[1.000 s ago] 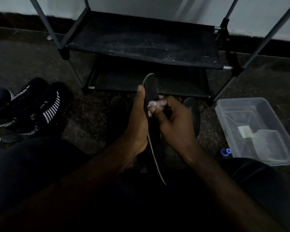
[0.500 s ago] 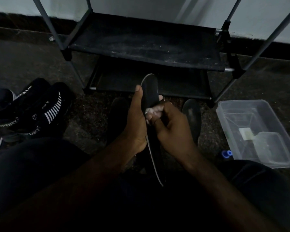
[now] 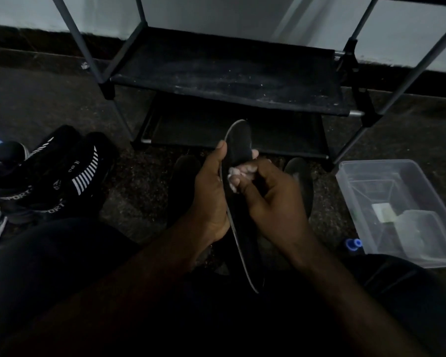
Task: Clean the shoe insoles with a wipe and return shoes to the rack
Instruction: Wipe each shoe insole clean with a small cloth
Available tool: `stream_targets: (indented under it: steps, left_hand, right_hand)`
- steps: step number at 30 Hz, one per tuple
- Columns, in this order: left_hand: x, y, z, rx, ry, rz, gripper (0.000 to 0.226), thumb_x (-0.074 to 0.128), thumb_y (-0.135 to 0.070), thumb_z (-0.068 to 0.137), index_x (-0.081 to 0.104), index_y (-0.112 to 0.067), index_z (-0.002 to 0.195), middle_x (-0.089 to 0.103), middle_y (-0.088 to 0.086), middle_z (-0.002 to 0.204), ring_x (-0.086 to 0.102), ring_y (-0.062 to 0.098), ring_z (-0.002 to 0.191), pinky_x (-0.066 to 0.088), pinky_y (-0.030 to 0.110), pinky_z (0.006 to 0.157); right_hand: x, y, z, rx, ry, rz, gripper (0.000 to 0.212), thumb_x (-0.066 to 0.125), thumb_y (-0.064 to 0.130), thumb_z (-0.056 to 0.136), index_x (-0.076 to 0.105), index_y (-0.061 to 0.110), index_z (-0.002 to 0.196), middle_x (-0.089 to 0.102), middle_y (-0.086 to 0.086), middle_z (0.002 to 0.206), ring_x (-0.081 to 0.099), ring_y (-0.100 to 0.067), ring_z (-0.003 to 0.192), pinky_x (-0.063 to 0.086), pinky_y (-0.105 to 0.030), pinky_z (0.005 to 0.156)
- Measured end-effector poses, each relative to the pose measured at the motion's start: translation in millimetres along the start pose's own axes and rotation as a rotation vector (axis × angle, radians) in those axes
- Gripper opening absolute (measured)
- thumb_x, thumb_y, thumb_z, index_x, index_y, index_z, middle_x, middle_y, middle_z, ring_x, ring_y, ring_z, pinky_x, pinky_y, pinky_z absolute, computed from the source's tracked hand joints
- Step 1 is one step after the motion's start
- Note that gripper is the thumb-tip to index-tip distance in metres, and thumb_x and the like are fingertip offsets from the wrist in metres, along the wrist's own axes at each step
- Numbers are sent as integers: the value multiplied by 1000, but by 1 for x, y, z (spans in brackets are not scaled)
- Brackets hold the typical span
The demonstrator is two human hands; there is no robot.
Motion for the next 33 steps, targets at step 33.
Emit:
stream_targets:
  steps: [33]
  left_hand:
    - [-5, 4, 10, -2, 36, 45, 60, 34, -52, 95, 78, -11, 93, 70, 21, 110, 67, 28, 104, 52, 34, 92]
  right_hand:
    - [6, 4, 1, -16, -12, 5, 7, 65, 16, 94, 70, 13, 96, 72, 7, 88, 69, -6, 84, 57, -37, 77]
Point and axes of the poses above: each hand's wrist, its own z-axis towards the middle knuckle, its own x-axis out of the palm, y = z × x, the point moved 4 cm from there along z, towards the middle knuckle
